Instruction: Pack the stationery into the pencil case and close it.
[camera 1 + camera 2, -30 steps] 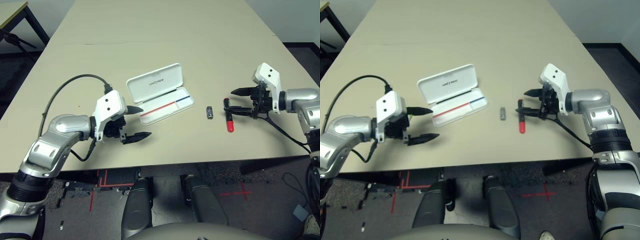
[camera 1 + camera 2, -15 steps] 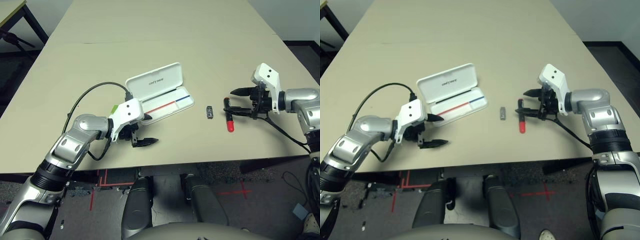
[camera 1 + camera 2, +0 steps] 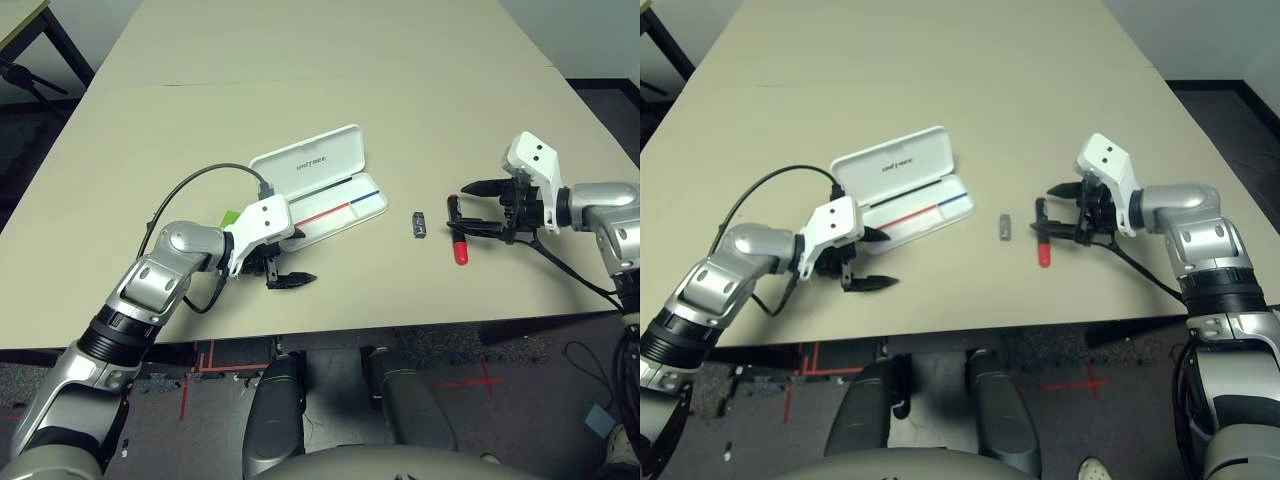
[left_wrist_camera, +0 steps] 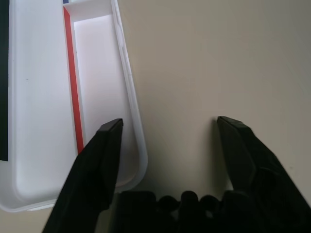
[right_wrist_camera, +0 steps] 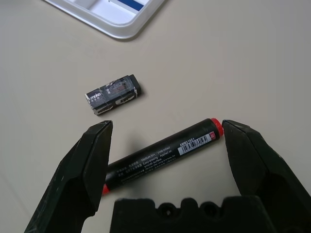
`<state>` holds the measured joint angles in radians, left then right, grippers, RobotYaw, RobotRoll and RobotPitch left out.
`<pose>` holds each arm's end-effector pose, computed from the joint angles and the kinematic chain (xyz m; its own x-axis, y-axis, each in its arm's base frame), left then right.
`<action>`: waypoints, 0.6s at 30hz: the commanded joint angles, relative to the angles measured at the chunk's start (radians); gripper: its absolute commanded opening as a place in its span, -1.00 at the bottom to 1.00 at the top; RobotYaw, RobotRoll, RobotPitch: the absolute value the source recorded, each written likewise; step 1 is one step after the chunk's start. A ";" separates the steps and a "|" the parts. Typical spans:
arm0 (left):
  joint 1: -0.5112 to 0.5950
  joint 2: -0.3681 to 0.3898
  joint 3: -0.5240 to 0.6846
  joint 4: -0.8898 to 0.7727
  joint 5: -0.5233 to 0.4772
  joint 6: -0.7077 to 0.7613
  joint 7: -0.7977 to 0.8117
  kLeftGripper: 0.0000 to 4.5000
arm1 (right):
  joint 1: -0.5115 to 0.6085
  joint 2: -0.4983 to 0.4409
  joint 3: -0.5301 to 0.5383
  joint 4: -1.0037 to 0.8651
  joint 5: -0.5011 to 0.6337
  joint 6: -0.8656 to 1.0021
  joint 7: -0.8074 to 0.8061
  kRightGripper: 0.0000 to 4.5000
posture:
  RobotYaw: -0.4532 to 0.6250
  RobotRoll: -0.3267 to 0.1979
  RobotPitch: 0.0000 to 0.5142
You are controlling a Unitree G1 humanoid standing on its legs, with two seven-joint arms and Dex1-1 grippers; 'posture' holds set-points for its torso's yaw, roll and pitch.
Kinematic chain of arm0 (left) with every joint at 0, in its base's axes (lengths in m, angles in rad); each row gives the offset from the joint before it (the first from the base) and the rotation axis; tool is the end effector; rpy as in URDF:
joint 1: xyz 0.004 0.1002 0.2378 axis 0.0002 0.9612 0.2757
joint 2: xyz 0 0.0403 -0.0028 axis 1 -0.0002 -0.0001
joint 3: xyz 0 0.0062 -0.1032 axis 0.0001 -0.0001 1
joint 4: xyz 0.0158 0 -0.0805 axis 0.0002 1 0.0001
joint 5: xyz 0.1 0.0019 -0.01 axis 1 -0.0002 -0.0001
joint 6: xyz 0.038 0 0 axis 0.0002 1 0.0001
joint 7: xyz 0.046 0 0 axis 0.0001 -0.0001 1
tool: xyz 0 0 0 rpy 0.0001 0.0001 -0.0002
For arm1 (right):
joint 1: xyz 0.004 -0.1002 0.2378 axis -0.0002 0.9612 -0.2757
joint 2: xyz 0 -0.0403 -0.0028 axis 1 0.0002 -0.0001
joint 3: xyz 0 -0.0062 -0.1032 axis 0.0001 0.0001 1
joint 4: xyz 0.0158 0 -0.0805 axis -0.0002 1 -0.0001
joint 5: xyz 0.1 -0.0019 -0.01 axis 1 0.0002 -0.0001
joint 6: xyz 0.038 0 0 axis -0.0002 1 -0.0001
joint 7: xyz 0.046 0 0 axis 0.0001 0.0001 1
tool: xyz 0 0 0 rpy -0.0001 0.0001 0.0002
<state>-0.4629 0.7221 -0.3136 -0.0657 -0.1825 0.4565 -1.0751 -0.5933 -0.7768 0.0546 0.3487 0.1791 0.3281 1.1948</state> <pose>0.2692 0.2024 0.1488 0.3129 -0.7605 -0.5689 0.9498 0.2479 0.1909 0.2923 -0.2866 0.1772 0.5319 0.6988 -0.4782 -0.8396 0.5086 -0.1908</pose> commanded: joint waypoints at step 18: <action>-0.028 0.038 -0.019 0.023 0.057 -0.058 -0.107 -0.99 | 0.031 -0.019 -0.013 -0.052 0.029 0.030 -0.002 1.00 | -0.32 0.25 -0.23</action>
<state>-0.5030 0.7398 -0.3143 -0.0227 -0.1321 0.4035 -1.1423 -0.5701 -0.7802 0.0489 0.3136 0.1984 0.3467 1.1817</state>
